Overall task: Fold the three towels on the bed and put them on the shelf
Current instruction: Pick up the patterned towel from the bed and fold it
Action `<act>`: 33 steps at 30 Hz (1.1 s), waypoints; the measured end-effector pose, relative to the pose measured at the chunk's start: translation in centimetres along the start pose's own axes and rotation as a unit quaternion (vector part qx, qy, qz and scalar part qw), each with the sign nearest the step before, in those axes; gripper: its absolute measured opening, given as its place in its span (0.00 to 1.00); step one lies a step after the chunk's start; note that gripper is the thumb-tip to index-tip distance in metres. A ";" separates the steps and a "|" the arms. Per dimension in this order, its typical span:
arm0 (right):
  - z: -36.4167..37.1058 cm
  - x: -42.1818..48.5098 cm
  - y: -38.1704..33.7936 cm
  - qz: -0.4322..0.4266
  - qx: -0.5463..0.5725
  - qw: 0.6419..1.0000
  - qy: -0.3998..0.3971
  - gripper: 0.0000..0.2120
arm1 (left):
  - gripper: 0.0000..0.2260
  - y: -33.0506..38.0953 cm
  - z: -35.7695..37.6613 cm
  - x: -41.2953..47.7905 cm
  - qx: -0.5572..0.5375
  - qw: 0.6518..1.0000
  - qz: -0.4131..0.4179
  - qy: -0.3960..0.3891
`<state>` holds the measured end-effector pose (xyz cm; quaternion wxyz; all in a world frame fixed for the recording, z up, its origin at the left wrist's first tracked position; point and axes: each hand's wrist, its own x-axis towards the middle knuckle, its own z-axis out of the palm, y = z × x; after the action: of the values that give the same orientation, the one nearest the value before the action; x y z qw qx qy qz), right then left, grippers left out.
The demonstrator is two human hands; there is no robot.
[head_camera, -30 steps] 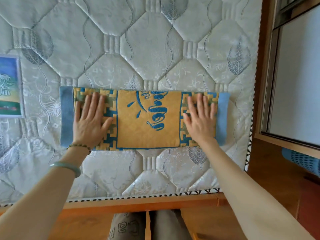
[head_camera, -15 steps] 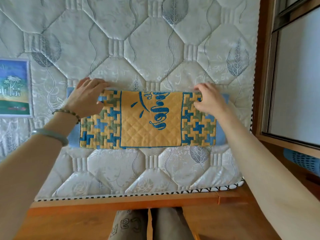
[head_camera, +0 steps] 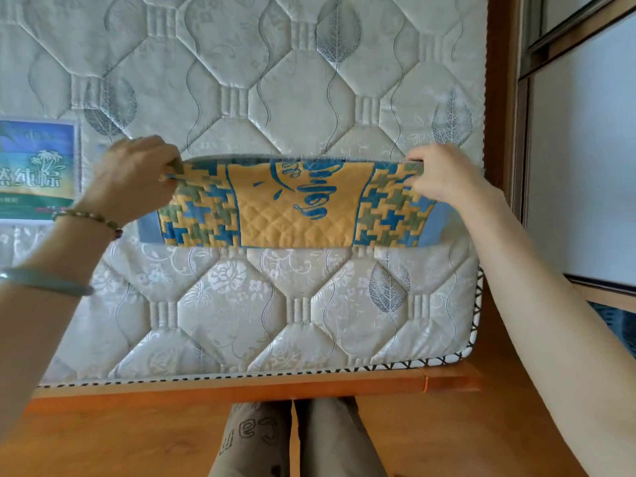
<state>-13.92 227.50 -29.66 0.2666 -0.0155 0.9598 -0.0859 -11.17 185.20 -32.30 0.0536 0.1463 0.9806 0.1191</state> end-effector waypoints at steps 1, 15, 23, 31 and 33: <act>-1.4 -1.1 -0.4 -0.021 -0.019 0.998 0.064 0.06 | 0.08 0.2 -1.5 0.0 0.004 0.999 0.011 0.040; 18.1 -12.8 2.5 -0.114 -0.136 0.980 0.094 0.29 | 0.19 0.6 9.6 -16.4 0.008 0.991 -0.076 -0.112; 16.2 -9.2 -7.1 -0.067 -0.010 0.982 0.175 0.23 | 0.25 6.6 8.8 -11.6 -0.025 0.989 -0.119 -0.079; 19.2 0.7 -12.4 -0.088 -0.027 0.986 0.142 0.27 | 0.28 9.5 14.0 -2.4 -0.006 0.989 -0.099 -0.108; 19.9 0.7 -8.3 -0.070 -0.046 0.985 0.154 0.28 | 0.29 7.1 14.5 -3.1 0.002 0.986 -0.109 -0.123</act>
<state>-4.40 216.13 -45.35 0.1082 -0.0815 0.9889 -0.0615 -4.21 193.98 -44.29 0.1862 0.0524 0.9768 0.0918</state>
